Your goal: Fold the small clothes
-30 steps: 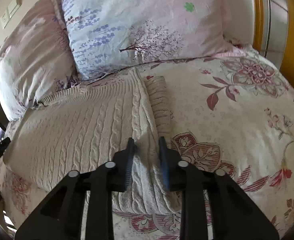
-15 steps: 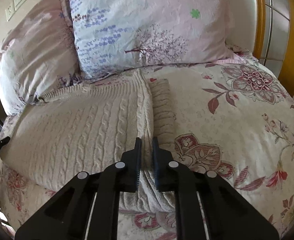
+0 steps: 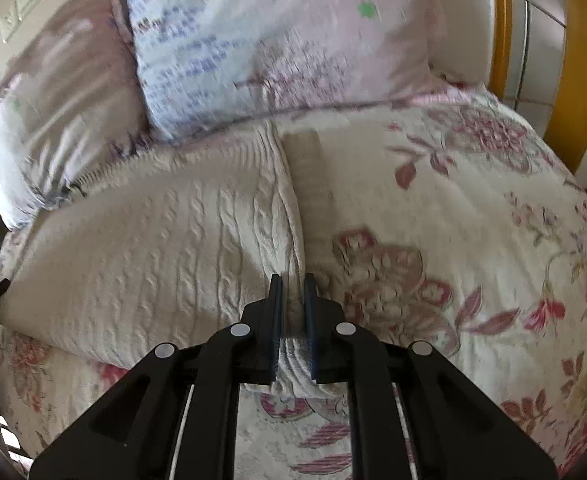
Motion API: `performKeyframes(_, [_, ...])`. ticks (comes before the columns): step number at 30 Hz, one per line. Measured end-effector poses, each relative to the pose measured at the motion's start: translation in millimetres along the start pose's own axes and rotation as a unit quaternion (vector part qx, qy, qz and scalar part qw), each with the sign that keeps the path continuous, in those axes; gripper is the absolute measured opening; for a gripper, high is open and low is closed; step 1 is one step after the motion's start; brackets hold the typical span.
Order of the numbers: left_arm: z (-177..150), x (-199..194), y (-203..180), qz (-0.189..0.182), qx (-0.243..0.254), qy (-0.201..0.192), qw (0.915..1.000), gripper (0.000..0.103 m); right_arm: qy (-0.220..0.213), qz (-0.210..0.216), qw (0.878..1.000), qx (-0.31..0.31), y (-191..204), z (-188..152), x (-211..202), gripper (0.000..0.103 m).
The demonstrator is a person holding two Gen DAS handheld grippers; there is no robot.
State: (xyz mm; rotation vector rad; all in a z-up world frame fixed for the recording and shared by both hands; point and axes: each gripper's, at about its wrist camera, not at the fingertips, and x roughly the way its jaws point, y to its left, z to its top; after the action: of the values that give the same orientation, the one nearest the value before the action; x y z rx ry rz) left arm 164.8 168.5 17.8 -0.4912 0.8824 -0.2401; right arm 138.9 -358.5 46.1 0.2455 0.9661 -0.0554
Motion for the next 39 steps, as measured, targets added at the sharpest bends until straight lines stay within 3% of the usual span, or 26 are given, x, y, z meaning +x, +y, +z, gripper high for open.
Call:
performKeyframes(5, [1, 3, -4, 0.006, 0.006, 0.002, 1.0, 0.01, 0.004, -0.011, 1.0, 0.002, 2, 0, 5, 0.013])
performKeyframes(7, [3, -1, -6, 0.009, 0.01, -0.001, 0.9999, 0.023, 0.007, -0.01, 1.0, 0.005, 3, 5, 2, 0.015])
performKeyframes(11, [7, -14, -17, 0.008, 0.029, -0.028, 0.9992, 0.04, -0.035, -0.004, 0.999, -0.003, 12, 15, -18, 0.041])
performKeyframes(13, [9, -19, -29, 0.005, 0.046, -0.041, 0.9981, 0.05, -0.054, 0.005, 0.998, -0.025, 24, 17, -25, 0.042])
performKeyframes(16, [7, -19, -47, -0.007, 0.073, -0.046, 0.9962, 0.058, -0.051, 0.012, 0.997, -0.049, 38, 20, -21, 0.042])
performKeyframes(26, [0, 13, -74, -0.003, 0.111, -0.014, 0.9938, 0.065, -0.033, 0.021, 0.996, -0.076, 68, 28, 5, 0.042])
performKeyframes(31, [-3, 26, -66, 0.01, 0.106, 0.005, 0.9943, 0.065, -0.01, 0.012, 0.997, -0.072, 66, 27, 22, 0.043])
performKeyframes(33, [-5, 27, -65, 0.01, 0.11, 0.006, 0.9939, 0.065, 0.009, 0.004, 0.998, -0.07, 62, 23, 32, 0.048])
performKeyframes(39, [-11, 29, -65, 0.014, 0.126, 0.006, 0.9919, 0.065, 0.004, 0.019, 0.998, -0.058, 54, 15, 33, 0.049])
